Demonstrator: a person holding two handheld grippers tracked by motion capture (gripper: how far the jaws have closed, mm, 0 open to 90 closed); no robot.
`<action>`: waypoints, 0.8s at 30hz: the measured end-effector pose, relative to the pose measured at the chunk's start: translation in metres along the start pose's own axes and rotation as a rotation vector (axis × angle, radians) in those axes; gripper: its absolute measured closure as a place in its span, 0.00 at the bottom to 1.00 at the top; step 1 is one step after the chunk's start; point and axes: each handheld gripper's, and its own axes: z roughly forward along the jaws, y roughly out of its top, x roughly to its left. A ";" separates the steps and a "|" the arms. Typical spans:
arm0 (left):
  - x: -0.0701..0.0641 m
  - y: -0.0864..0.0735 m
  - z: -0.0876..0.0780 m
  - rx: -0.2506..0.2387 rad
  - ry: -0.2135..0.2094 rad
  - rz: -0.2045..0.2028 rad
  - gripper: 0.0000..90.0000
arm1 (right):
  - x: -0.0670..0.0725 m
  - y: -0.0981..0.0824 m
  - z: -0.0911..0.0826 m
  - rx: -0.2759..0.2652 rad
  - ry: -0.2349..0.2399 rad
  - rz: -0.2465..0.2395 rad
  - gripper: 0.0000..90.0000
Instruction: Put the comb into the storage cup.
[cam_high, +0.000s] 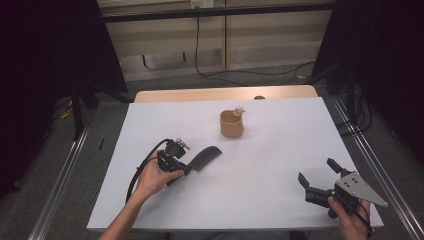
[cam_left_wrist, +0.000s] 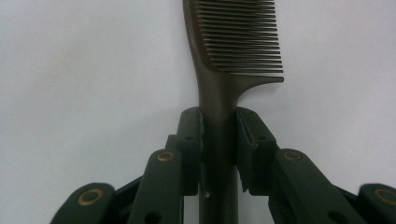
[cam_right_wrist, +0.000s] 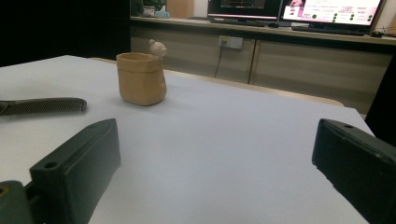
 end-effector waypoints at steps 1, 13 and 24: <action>0.000 0.000 0.000 -0.005 -0.003 0.000 0.81 | 0.000 0.000 0.000 0.000 0.000 0.000 0.01; -0.010 -0.001 -0.017 -0.114 -0.001 0.060 0.81 | 0.000 0.000 0.000 0.001 0.001 0.001 0.01; -0.013 -0.002 -0.031 -0.277 0.037 0.035 0.81 | 0.000 0.000 0.000 -0.001 0.003 0.003 0.01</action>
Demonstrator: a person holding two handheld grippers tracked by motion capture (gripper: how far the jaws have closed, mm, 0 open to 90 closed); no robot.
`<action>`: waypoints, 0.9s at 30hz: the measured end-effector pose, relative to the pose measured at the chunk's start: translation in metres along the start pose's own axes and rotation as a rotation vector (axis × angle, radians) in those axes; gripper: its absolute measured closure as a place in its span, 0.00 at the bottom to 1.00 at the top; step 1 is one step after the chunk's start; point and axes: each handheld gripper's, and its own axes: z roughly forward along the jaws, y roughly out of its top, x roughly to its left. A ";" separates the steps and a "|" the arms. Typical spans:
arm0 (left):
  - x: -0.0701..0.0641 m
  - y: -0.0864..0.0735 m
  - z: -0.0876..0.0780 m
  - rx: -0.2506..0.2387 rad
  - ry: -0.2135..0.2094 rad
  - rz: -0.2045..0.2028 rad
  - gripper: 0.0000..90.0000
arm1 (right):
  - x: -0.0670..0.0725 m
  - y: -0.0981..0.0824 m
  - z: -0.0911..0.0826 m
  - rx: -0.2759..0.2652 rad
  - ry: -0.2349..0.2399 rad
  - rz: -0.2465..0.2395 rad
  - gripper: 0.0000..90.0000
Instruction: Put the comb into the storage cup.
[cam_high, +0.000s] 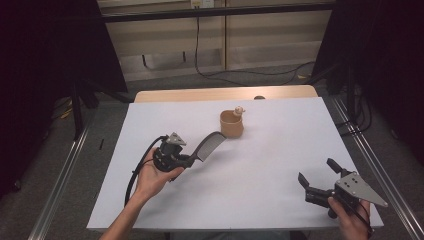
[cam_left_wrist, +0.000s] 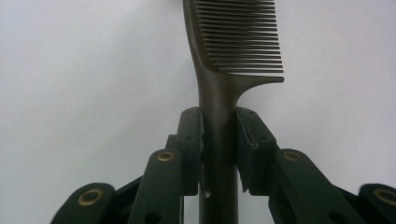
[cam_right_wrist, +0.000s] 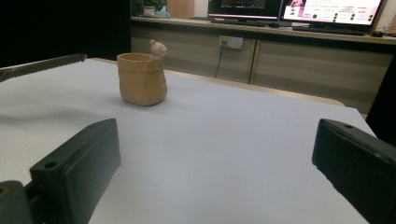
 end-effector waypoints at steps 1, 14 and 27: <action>0.000 0.000 -0.001 -0.016 0.006 -0.002 0.81 | 0.000 0.000 0.000 0.000 0.000 0.001 0.01; 0.004 0.000 -0.017 -0.187 0.033 -0.008 0.81 | 0.000 0.000 0.000 0.000 -0.002 0.003 0.01; 0.004 0.000 -0.030 -0.314 0.057 0.023 0.81 | 0.000 0.000 -0.001 -0.003 -0.001 0.003 0.01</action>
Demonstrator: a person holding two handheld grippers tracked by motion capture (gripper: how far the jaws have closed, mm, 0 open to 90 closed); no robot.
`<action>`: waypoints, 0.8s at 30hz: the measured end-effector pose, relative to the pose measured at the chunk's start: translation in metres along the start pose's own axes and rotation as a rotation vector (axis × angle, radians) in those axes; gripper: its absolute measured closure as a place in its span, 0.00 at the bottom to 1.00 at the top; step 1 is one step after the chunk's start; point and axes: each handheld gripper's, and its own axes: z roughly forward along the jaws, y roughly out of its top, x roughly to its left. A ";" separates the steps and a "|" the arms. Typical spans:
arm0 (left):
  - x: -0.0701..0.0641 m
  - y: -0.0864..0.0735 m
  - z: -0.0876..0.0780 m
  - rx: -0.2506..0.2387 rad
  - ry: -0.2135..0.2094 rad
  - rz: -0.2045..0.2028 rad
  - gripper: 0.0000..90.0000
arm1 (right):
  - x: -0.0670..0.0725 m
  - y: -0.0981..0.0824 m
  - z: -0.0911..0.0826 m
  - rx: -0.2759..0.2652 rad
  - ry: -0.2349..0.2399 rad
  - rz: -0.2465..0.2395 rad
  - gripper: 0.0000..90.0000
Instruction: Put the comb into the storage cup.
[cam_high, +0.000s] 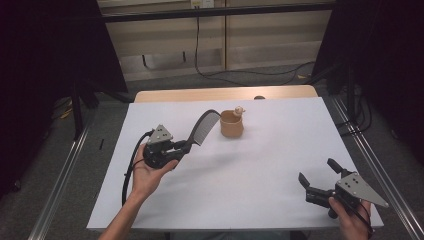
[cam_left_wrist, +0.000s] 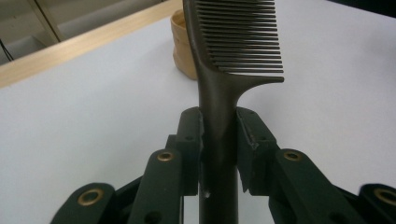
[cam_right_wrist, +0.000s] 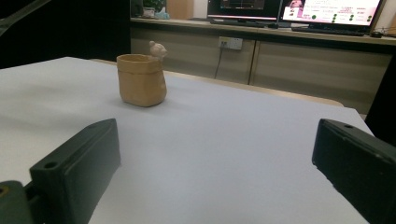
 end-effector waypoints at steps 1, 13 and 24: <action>0.000 0.000 -0.001 -0.009 0.011 0.010 0.81 | 0.000 0.000 0.000 0.002 -0.001 0.001 0.01; -0.001 0.000 -0.007 -0.096 0.047 -0.008 0.81 | 0.000 0.000 -0.001 -0.001 -0.003 -0.001 0.01; 0.000 0.000 0.001 -0.156 0.039 -0.030 0.81 | -0.001 0.000 -0.001 0.001 -0.006 0.000 0.01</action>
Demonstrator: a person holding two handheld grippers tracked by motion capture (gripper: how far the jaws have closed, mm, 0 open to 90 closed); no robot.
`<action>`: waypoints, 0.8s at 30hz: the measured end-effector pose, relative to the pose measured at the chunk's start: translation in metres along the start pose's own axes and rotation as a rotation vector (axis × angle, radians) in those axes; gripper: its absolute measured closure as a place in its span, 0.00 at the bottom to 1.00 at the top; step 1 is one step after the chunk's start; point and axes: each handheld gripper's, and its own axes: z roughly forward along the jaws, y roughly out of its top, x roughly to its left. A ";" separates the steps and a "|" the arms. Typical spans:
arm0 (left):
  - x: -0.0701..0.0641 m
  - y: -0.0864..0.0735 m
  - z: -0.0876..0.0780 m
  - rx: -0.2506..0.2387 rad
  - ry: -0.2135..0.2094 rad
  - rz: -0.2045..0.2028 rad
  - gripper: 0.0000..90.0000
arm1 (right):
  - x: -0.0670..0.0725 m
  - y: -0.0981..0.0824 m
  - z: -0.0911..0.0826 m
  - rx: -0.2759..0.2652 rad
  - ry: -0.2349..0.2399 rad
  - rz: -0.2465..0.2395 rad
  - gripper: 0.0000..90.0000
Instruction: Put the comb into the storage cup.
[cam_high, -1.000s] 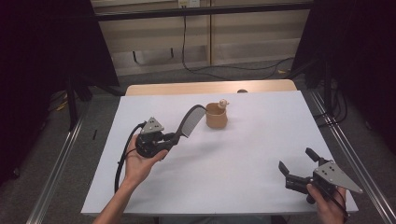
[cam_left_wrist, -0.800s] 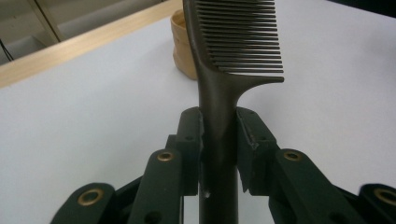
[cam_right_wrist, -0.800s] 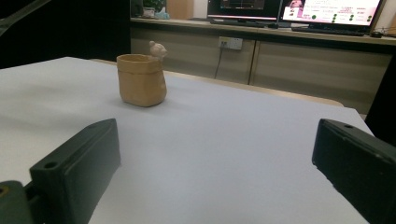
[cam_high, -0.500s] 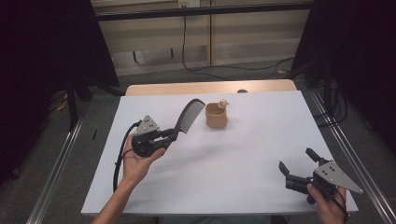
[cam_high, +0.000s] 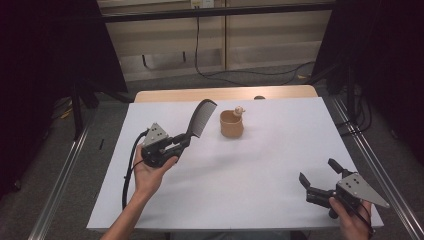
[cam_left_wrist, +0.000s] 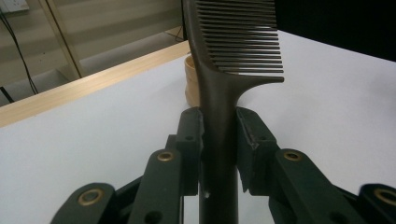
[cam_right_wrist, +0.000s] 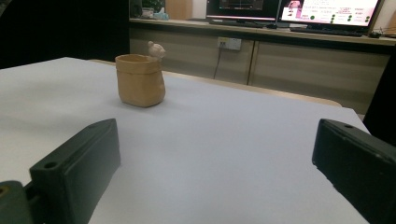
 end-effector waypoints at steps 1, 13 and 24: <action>0.000 0.000 0.002 -0.005 -0.005 0.001 0.81 | 0.000 0.000 0.000 -0.003 0.000 -0.001 0.01; 0.002 0.009 0.017 -0.093 -0.019 0.004 0.81 | 0.000 0.000 -0.001 -0.003 0.002 0.001 0.00; 0.000 0.011 0.030 -0.125 -0.023 0.003 0.81 | 0.000 0.000 -0.001 -0.006 0.005 0.003 0.00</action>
